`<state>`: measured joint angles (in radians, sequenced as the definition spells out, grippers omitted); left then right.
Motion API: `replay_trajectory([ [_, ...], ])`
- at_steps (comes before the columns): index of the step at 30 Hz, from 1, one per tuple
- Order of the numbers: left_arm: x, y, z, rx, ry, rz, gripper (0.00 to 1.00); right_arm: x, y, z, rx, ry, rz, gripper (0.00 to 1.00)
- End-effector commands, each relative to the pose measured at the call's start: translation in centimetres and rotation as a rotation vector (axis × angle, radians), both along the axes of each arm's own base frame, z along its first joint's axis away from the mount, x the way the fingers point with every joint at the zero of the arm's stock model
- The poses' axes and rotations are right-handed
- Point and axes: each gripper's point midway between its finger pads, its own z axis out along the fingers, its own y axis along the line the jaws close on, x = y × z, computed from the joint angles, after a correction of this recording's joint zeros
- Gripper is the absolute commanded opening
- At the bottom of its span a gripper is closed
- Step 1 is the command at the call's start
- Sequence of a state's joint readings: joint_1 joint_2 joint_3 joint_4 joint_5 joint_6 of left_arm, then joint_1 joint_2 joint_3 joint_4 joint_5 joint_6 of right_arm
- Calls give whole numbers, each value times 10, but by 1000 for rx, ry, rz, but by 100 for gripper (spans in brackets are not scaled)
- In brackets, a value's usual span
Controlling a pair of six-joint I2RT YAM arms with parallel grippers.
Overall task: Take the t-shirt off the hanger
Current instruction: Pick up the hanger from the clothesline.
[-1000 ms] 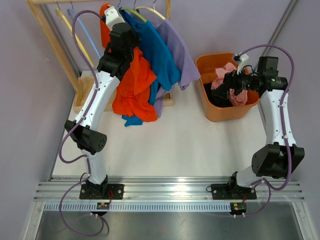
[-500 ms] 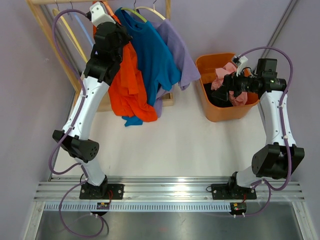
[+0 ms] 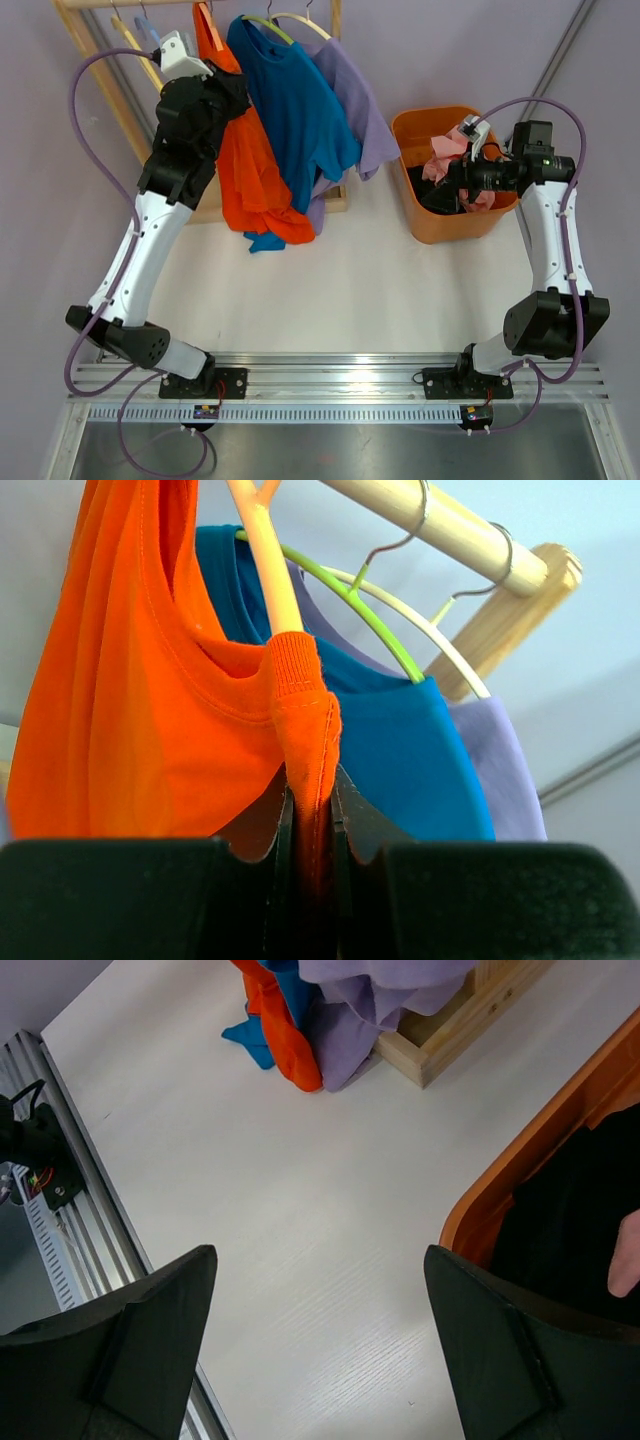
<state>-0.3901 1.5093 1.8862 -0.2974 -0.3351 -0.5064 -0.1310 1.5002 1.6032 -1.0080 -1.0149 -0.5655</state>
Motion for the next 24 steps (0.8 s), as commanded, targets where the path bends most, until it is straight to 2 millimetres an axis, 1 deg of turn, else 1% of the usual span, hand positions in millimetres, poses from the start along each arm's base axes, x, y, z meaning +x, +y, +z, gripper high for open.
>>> replay_trajectory([
  [1, -46, 5, 62, -70, -203, -76, 0, -17, 13, 24, 25, -95, 119, 92],
  [2, -50, 4, 56, -65, -192, -90, 0, -24, 16, 24, 33, -77, 144, 92],
  [3, -65, 7, 59, -65, -200, -104, 0, -27, 21, 21, 16, -109, 191, 92],
  [4, -72, 4, 55, -56, -195, -136, 0, -31, 24, 20, 9, -117, 220, 92],
  [5, -74, 2, 39, -37, -163, -153, 0, -41, 28, 17, 6, -92, 248, 91],
  [6, -80, 1, 33, -25, -152, -174, 0, -46, 35, 14, -17, -134, 309, 92],
  [7, -99, 0, 39, -16, -175, -219, 0, -51, 39, 13, -22, -140, 340, 92],
  [8, -100, -4, 22, 2, -144, -245, 0, -59, 42, 10, -21, -126, 368, 92],
  [9, -107, -6, 15, 12, -129, -275, 0, -64, 46, 9, -25, -139, 400, 92],
  [10, -126, -10, 17, 21, -142, -337, 0, -71, 57, 8, -34, -188, 472, 92],
  [11, -133, -12, 12, 30, -134, -364, 0, -81, 61, 7, -30, -183, 510, 92],
  [12, -139, -15, -4, 47, -100, -395, 0, -84, 64, 7, -42, -248, 557, 93],
  [13, -150, -22, -9, 56, -97, -457, 0, -91, 71, 8, -32, -274, 601, 93],
  [14, -167, -20, -6, 59, -117, -484, 0, -98, 74, 7, -24, -279, 625, 95],
  [15, -173, -23, -20, 68, -88, -519, 0, -100, 76, 7, -29, -331, 658, 96],
  [16, -185, -29, -24, 79, -86, -578, 0, -106, 81, 9, -16, -353, 689, 97],
  [17, -200, -28, -23, 84, -100, -606, 0, -108, 83, 10, -13, -373, 703, 97],
  [18, -209, -30, -30, 92, -86, -642, 0, -109, 86, 13, -13, -405, 724, 98],
  [19, -219, -37, -41, 99, -65, -708, 0, -110, 89, 15, -5, -418, 733, 98],
  [21, -238, -41, -50, 100, -45, -778, 0, -111, 95, 24, 4, -466, 762, 98],
  [22, -247, -48, -63, 95, -16, -840, 0, -112, 98, 30, 20, -482, 767, 98],
  [24, -262, -51, -72, 85, -4, -902, 0, -113, 104, 42, 35, -523, 783, 98],
])
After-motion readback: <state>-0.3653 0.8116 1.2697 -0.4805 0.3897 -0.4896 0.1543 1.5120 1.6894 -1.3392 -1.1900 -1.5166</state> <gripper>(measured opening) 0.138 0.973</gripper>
